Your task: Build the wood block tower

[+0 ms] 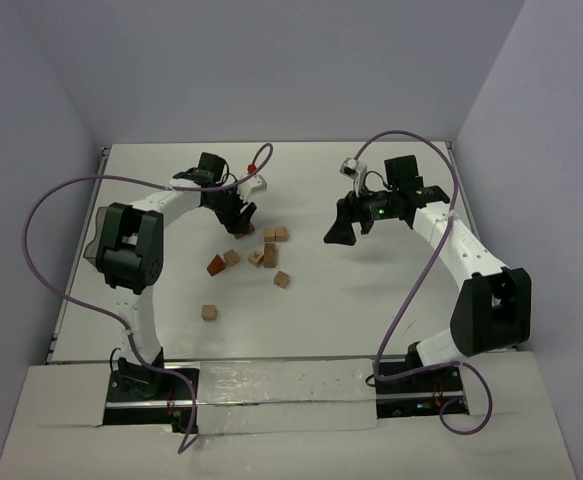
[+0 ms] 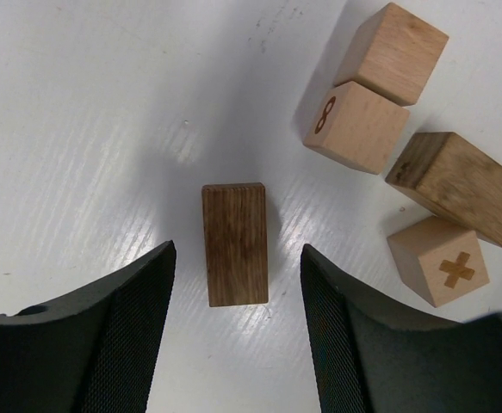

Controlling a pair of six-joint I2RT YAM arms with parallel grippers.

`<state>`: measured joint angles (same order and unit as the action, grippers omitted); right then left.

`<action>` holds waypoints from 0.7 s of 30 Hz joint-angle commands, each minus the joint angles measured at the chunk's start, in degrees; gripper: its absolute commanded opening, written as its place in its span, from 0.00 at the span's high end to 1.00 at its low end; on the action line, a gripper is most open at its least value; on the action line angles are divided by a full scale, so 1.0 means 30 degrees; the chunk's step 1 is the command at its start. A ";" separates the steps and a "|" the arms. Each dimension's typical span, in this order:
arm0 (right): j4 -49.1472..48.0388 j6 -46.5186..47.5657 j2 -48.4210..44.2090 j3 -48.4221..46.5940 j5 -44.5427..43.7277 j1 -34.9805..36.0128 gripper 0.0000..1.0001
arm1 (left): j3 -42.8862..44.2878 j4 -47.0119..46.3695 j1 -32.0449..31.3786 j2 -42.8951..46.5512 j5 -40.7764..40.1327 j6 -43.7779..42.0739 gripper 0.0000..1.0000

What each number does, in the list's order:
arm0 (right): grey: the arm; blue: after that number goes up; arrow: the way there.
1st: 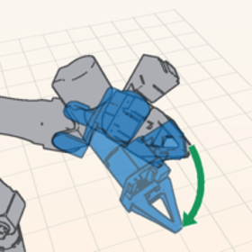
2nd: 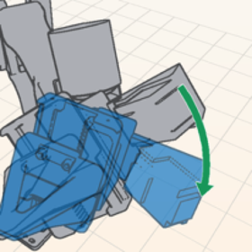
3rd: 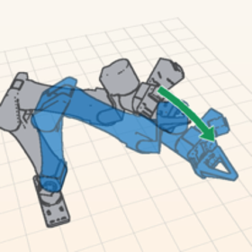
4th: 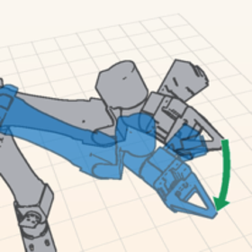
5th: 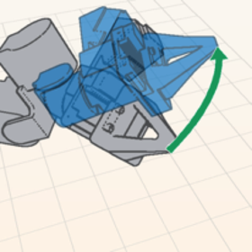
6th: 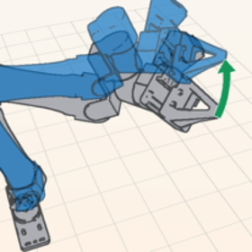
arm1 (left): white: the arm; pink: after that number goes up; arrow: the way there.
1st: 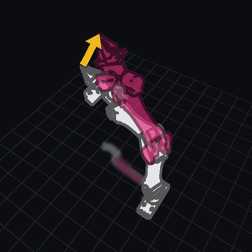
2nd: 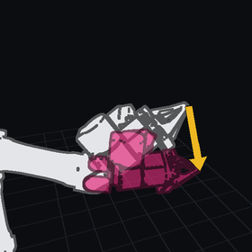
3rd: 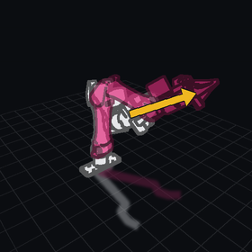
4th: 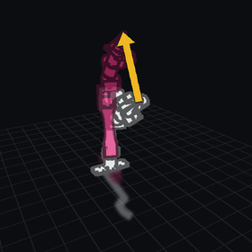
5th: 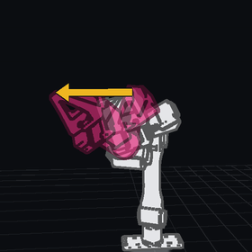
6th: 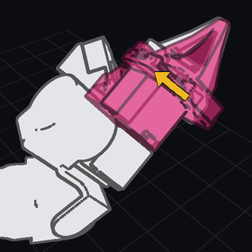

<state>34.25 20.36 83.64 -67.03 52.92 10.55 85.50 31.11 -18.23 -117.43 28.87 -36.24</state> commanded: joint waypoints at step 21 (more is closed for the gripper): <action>-0.1292 -0.0429 -0.1020 0.0356 0.0142 -0.0183 0.00 | -0.1225 -0.2053 -0.0399 0.0192 -0.1889 -0.0371 0.66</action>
<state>32.75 19.39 83.23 -66.33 52.95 10.46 81.34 27.31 -19.09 -117.21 23.77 -36.86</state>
